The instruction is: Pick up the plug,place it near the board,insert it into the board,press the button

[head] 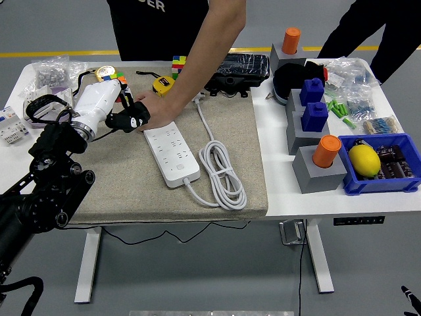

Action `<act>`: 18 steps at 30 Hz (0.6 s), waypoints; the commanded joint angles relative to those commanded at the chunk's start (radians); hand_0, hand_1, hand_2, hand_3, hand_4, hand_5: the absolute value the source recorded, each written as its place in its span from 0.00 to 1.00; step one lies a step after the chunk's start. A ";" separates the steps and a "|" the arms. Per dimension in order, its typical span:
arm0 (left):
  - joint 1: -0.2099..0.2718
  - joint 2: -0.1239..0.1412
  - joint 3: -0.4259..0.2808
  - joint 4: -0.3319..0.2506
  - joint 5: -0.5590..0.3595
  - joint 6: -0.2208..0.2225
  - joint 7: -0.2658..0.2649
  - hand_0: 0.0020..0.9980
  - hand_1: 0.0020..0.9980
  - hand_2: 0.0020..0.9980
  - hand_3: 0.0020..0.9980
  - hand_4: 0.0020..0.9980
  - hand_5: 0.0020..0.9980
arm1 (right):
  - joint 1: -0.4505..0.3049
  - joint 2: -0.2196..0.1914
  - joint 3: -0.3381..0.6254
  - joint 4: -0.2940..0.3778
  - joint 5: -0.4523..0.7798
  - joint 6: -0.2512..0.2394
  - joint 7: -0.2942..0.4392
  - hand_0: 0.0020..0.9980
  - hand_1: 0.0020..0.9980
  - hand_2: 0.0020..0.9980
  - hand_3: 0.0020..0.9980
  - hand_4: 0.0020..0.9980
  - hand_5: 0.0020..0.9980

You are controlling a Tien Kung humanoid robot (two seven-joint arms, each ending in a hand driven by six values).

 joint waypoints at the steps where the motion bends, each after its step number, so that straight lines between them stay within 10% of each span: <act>1: 0.003 0.004 -0.006 0.000 0.000 -0.003 0.004 0.12 0.08 0.19 0.31 0.79 0.00 | -0.001 0.000 0.000 0.000 0.001 0.000 0.001 0.79 0.74 0.72 0.78 1.00 0.95; 18: 0.111 0.078 0.035 0.027 0.000 -0.039 0.015 0.12 0.09 0.19 0.31 0.79 0.00 | -0.007 0.002 -0.007 0.000 0.007 0.001 0.002 0.79 0.74 0.72 0.78 1.00 0.95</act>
